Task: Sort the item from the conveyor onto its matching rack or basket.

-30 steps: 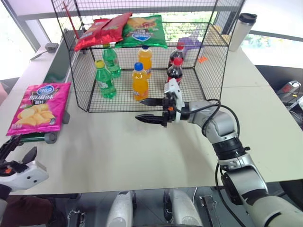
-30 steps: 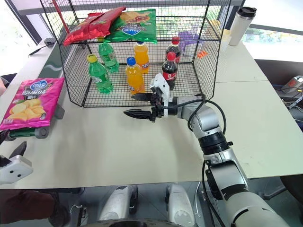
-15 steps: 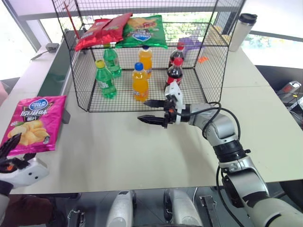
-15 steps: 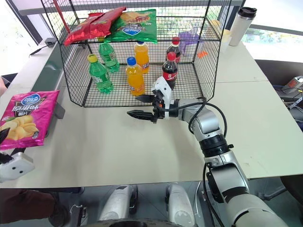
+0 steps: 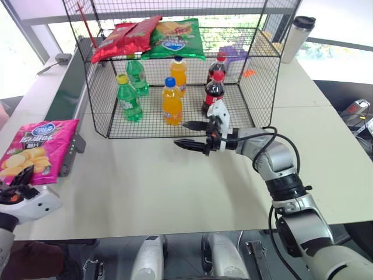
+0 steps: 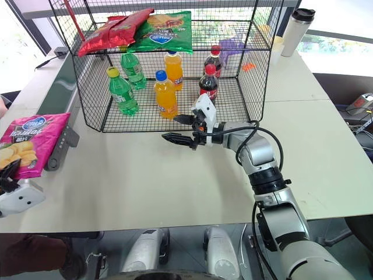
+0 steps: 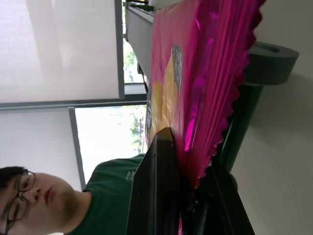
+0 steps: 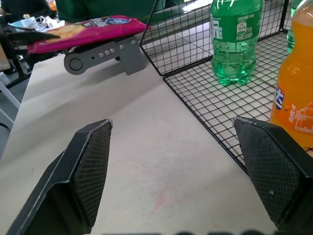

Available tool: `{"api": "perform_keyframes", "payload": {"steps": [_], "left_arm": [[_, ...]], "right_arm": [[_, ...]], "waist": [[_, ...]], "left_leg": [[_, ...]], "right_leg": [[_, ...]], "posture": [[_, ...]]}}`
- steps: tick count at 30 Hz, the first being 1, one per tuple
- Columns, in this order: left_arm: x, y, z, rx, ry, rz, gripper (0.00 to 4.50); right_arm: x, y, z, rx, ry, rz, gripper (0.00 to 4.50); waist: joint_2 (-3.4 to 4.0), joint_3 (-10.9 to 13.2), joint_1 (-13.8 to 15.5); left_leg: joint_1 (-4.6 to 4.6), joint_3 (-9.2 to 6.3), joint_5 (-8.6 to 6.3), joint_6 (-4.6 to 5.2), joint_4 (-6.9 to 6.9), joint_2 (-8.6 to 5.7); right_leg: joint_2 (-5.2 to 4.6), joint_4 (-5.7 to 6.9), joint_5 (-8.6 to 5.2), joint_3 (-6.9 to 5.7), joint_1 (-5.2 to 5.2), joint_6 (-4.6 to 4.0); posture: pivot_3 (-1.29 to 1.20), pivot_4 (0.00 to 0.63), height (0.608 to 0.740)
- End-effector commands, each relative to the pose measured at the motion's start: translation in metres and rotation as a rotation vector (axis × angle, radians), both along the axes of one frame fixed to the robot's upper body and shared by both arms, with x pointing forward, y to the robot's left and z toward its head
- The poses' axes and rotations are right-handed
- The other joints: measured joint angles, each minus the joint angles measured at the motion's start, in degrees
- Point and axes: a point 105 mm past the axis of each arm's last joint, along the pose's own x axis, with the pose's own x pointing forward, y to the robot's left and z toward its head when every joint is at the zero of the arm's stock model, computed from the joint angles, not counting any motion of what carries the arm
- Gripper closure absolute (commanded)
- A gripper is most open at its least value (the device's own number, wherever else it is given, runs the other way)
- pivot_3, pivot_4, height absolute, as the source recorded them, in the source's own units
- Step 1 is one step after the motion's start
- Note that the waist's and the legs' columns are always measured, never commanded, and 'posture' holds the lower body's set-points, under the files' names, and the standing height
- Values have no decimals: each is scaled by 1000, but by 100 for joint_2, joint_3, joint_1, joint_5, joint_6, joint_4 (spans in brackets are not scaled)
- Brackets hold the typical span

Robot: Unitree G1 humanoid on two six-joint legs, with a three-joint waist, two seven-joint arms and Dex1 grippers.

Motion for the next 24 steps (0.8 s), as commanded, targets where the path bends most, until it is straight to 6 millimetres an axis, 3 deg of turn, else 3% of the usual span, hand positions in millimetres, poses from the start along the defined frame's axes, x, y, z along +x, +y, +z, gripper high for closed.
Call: {"api": "perform_keyframes", "payload": {"steps": [1, 4, 6, 9, 13, 20, 24], "left_arm": [[-9, 5, 33, -70, -46, 25, 4471], [-14, 10, 60, -210, -52, 43, 4471], [-18, 19, 96, -421, -43, 73, 4471], [-19, 2, 155, -764, 17, -64, 4471], [-27, -15, 208, -965, 81, -237, 4471], [-41, -43, 246, -1148, 195, -551, 4471], [-26, -67, 253, -1184, 269, -739, 4471]], "right_arm": [[1, -2, 13, 23, -55, -9, 416], [4, -6, 13, 25, -52, -25, 416], [7, -13, 19, 54, -39, -42, 416], [7, -23, 35, 137, -13, -22, 416], [5, -29, 47, 186, -4, 0, 416], [3, -37, 50, 200, -14, -8, 416], [0, -34, 59, 237, -34, 11, 416]], "waist": [[0, 0, 0], [-1, 0, 7], [-10, 1, 21], [-21, 1, 27], [-1, 7, -38], [0, 8, -133], [-2, 8, -148]], "left_leg": [[0, 0, 0, 0, 0, 13], [0, 1, 0, 0, 2, 16], [0, -1, 0, 0, 3, 16], [-14, -9, 1, -2, 25, 47], [-7, 1, 1, -3, 32, 24], [18, 4, 1, -3, -19, 52], [27, 1, 1, -3, -17, 72]], "right_leg": [[0, 0, -1, 0, 0, -1], [2, 0, -4, 0, 0, -9], [3, 1, -8, -1, 0, -15], [25, 5, -3, -29, 3, -27], [22, 4, 3, -23, 13, -14], [65, 10, -3, -15, 5, -11], [89, 15, 1, -9, 6, -27]], "posture": [[0, 150, 740], [0, 150, 740], [0, 150, 740], [0, 150, 740], [0, 150, 740], [0, 150, 740], [0, 150, 740]]}}
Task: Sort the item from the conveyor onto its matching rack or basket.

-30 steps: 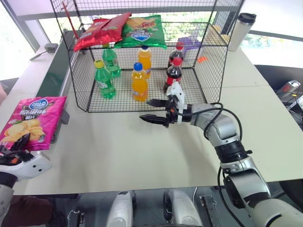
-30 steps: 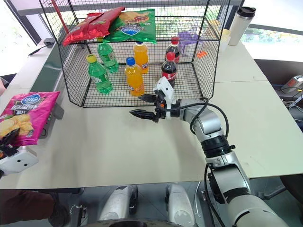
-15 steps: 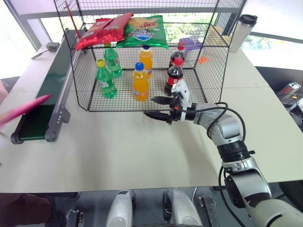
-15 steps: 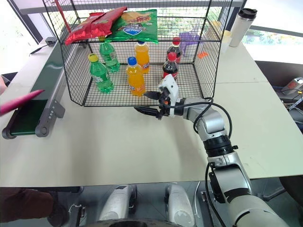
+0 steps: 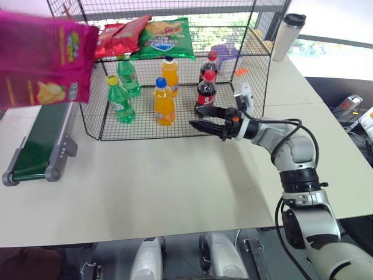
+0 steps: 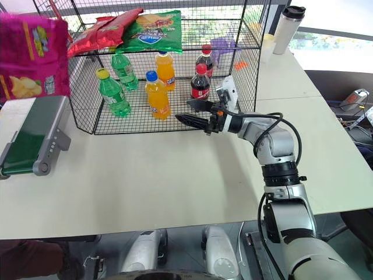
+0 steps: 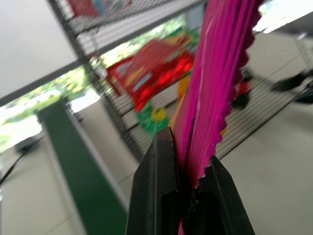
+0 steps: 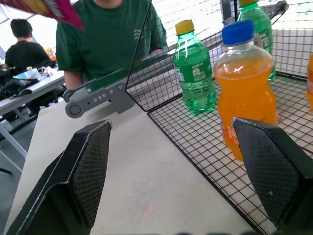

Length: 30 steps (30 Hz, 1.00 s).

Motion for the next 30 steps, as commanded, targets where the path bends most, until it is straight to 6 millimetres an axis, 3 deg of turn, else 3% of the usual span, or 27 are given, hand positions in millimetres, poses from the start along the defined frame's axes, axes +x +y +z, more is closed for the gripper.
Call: {"api": "perform_keyframes", "payload": {"steps": [1, 4, 10, 15, 19, 25, 30], "left_arm": [[11, -23, 6, -23, -18, -144, 4471], [24, -45, 4, -48, -27, -277, 4471], [45, -70, 2, -82, -32, -423, 4471], [57, -83, -1, -93, -22, -494, 4471], [66, -90, -7, -90, -4, -529, 4471], [72, -92, -7, -115, -16, -556, 4471], [70, -92, -3, -111, -35, -567, 4471]], "right_arm": [[-7, 3, 23, 60, -80, 30, 416], [-9, 10, 33, 88, -133, 53, 416], [-15, 17, 60, 100, -253, 93, 416], [-18, 19, 78, 111, -323, 119, 416], [-35, 25, 90, 134, -357, 194, 416], [-49, 29, 88, 85, -362, 237, 416], [-37, 13, 64, -24, -327, 138, 416]], "waist": [[-2, -1, 6], [-3, -2, 19], [-4, -1, 29], [-5, -1, 38], [-5, -1, 44], [-5, -1, 109], [-8, -2, 166]], "left_leg": [[3, -1, 0, 0, 3, 3], [10, 2, 1, -2, 8, 3], [14, 23, 2, -2, 12, 1], [21, 34, 2, -2, 13, 0], [23, 37, 2, -2, 13, 0], [25, 40, 2, -2, 14, 0], [29, 47, 2, -2, 15, 1]], "right_leg": [[4, 5, 1, 2, 1, -4], [5, 10, 4, 10, 4, -7], [6, 34, 4, 38, -7, -7], [8, 46, 4, 49, -11, -7], [9, 49, 4, 53, -11, -7], [9, 53, 3, 55, -12, -6], [8, 54, 3, 59, -11, -7]], "posture": [[0, 150, 740], [0, 150, 740], [0, 150, 740], [0, 150, 740], [0, 150, 740], [0, 150, 740], [0, 150, 740]]}}
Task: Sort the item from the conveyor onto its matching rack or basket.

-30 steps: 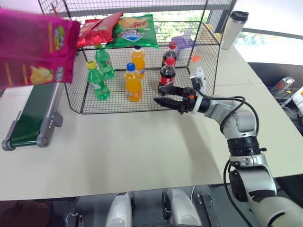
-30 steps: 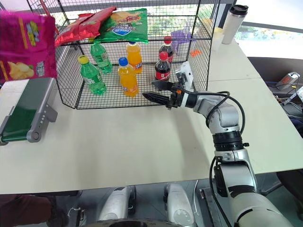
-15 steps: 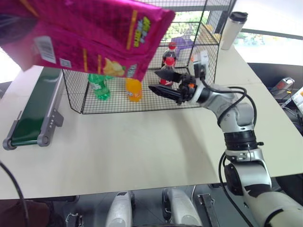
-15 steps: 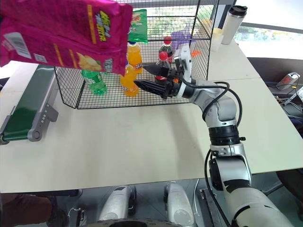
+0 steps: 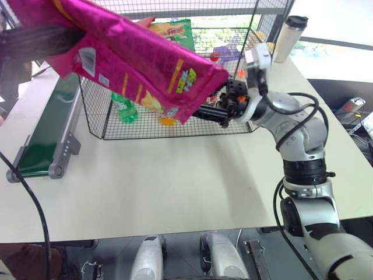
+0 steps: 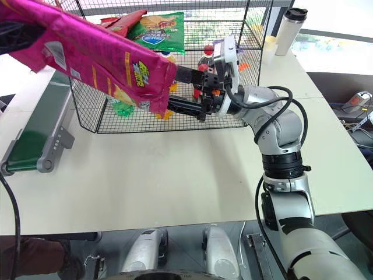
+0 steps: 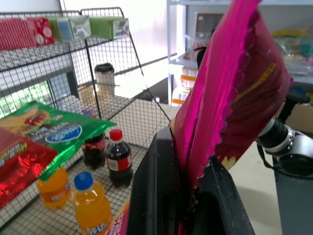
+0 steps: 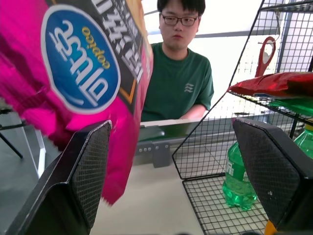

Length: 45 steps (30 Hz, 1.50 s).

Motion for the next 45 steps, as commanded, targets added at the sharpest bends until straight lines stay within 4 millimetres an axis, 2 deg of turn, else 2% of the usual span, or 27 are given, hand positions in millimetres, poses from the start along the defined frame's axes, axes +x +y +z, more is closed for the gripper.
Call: {"api": "perform_keyframes", "payload": {"steps": [1, 3, 5, 11, 16, 19, 27, 37, 45], "left_arm": [[-8, 3, 12, 8, -68, 6, 4471], [-9, 6, 13, 15, -74, 15, 4471], [-10, 7, 14, 14, -75, 15, 4471], [-7, 1, 10, 16, -64, -21, 4471], [1, 2, 4, 12, -49, -26, 4471], [4, 1, 1, 14, -41, -28, 4471], [11, -3, -2, -8, -50, -36, 4471], [10, 5, 5, -13, -74, -14, 4471], [15, -7, -4, -23, -53, -51, 4471]], "right_arm": [[9, -22, -17, -91, 0, -111, 416], [10, -38, -29, -140, 26, -156, 416], [8, -42, -31, -152, 29, -162, 416], [-1, -33, -21, -114, 5, -135, 416], [-7, -28, -1, -46, -20, -114, 416], [-17, -25, 12, -9, -21, -73, 416], [-43, -9, 19, 18, 26, 40, 416], [-25, -31, -15, -127, 49, -102, 416], [-23, -15, 2, -43, -21, -97, 416]], "waist": [[-1, 0, 40], [-5, 1, 62], [-6, 1, 33], [-5, 1, -16], [-6, 2, 21], [-7, 3, 23], [-7, 3, 17], [-8, 2, 17], [-7, 3, 7]], "left_leg": [[0, 2, 0, 0, 0, -1], [-1, 2, 0, 0, 3, -2], [-1, 7, 0, 0, 4, -3], [17, 12, 0, 1, -5, 5], [15, 14, 0, 1, -2, 4], [13, 14, 0, 1, -2, 4], [14, 13, 0, 1, -2, 5], [13, 15, -1, 1, -2, 3], [14, 14, -1, 1, -3, 4]], "right_leg": [[-1, 0, 0, 1, 0, 0], [-3, -2, -1, 1, 2, 1], [-3, -6, -1, 4, 3, 1], [10, 6, -6, 16, 2, -6], [7, 6, -7, 16, 2, -7], [6, 5, -7, 16, 2, -7], [6, 7, -7, 16, 2, -7], [6, 5, -8, 16, 2, -7], [7, 5, -8, 16, 1, -6]], "posture": [[0, 150, 740], [0, 150, 740], [0, 150, 740], [0, 150, 740], [0, 150, 740], [0, 150, 740], [0, 150, 740], [0, 150, 740], [0, 150, 740]]}}
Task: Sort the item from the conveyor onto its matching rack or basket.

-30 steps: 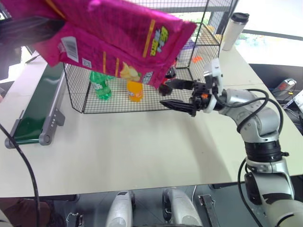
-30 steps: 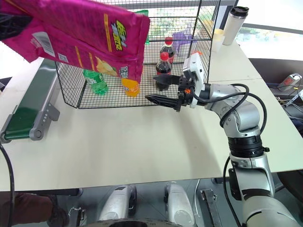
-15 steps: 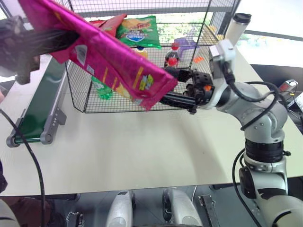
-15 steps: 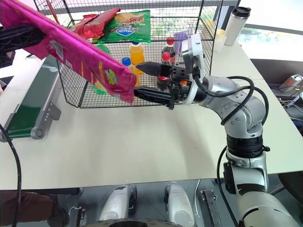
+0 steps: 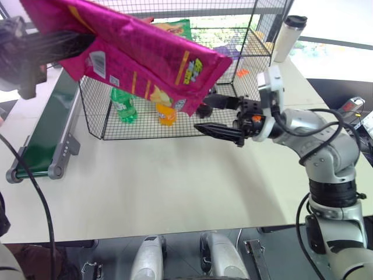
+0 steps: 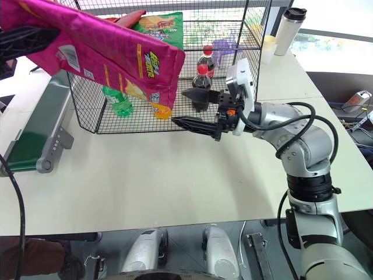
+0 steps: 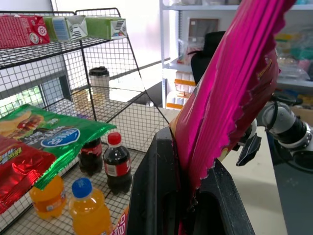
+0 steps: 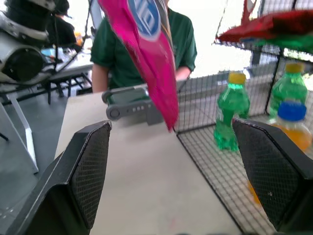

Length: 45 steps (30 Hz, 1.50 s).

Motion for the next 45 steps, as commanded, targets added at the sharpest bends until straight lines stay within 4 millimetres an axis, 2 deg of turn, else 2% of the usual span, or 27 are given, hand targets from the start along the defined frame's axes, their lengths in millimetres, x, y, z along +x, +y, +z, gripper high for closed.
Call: {"api": "perform_keyframes", "payload": {"steps": [1, 5, 10, 13, 16, 19, 20, 25, 28, 30, 32, 35, 39, 41, 43, 45], "left_arm": [[-5, -5, 9, -10, -57, -10, 4471], [-2, -9, 4, -13, -49, -13, 4471], [2, -9, -3, -3, -36, 13, 4471], [2, -9, -4, -19, -31, 7, 4500], [4, -11, -7, -16, -27, 3, 4500], [4, -13, -9, -13, -22, -2, 4500], [5, -13, -10, -12, -19, -3, 4500], [6, -12, -14, -15, -5, 2, 4500], [11, -8, -14, -21, 10, 34, 3614], [20, 0, -15, -16, 4, 113, 2781], [24, 10, -25, 35, 23, 179, 1951], [19, 29, -35, 70, 52, 234, 1951], [11, 61, -52, 59, 135, 345, 1951], [8, 61, -58, 28, 151, 364, 1951], [5, 52, -61, -23, 149, 345, 1951], [4, 42, -63, -73, 144, 322, 1951]], "right_arm": [[-4, 9, 20, 55, -74, 19, 416], [-10, 18, 31, 141, -56, 57, 416], [-12, 20, 44, 220, -19, 61, 416], [-9, 21, 41, 213, -12, 36, 1307], [-9, 21, 41, 216, -11, 32, 2720], [-8, 22, 40, 211, -13, 28, 4325], [-9, 22, 40, 212, -14, 30, 4461], [-11, 21, 38, 201, -14, 40, 4461], [-11, 19, 37, 191, -12, 40, 4500], [-11, 16, 37, 188, -14, 29, 4500], [-9, 12, 37, 183, -22, 5, 4500], [-4, 1, 38, 173, -40, -57, 4500], [3, -35, 46, 133, -126, -252, 4500], [3, -58, 64, 131, -225, -389, 4500], [1, -81, 83, 136, -323, -522, 4500], [-5, -94, 93, 95, -396, -598, 4500]], "waist": [[0, 0, 1], [0, 0, 13], [0, 0, 10], [0, 0, 13], [0, 0, 6], [0, 0, 7], [0, 0, 6], [0, 0, 8], [0, 0, 8], [0, 0, 8], [0, 0, 4], [0, 0, -14], [1, 1, 1], [3, 2, 33], [5, 3, 71], [5, 3, 125]], "left_leg": [[0, 0, 0, 0, 1, 0], [-1, 0, 0, 0, 1, 0], [-2, -2, 0, 0, 1, 0], [-2, -1, 0, 0, 1, 0], [-2, -1, 0, 0, 1, 0], [-2, -1, 0, 0, -1, 0], [-2, -1, 0, 0, -1, 0], [-2, -1, 0, 0, 0, 0], [-2, -1, 0, 0, 0, 0], [-2, -1, 0, 0, 0, 0], [-2, -1, 0, 0, 0, 0], [-1, 1, 0, 0, -8, 0], [-4, 4, -1, 0, -11, 1], [-6, 8, -1, 0, -11, 0], [-8, 7, -2, -1, -10, 0], [-9, 8, -2, -2, -7, 0]], "right_leg": [[0, 0, 0, 0, 0, 0], [-1, 0, 1, 0, 0, 1], [-1, 1, 1, 0, 0, 0], [-2, 1, 1, 0, 0, 0], [-2, 0, 1, 0, 0, 0], [-1, 0, 1, 0, 0, 0], [-1, 0, 1, 0, 0, 0], [-1, 0, 1, 0, 0, 0], [-1, 0, 1, 0, 0, 0], [-1, 0, 1, 0, 0, 0], [-1, 0, 1, 0, 0, 0], [-1, -1, 0, 2, -3, -1], [-3, -7, -4, 3, -9, -8], [-7, -10, -11, 3, -10, -19], [-12, -19, -13, 2, -8, -22], [-13, -33, -14, 2, -3, -23]], "posture": [[0, 150, 740], [0, 150, 740], [0, 150, 740], [0, 150, 740], [0, 150, 740], [0, 150, 740], [0, 150, 740], [0, 150, 740], [0, 150, 740], [0, 150, 740], [0, 150, 740], [0, 150, 740], [0, 150, 740], [0, 150, 740], [0, 150, 740], [0, 150, 740]]}}
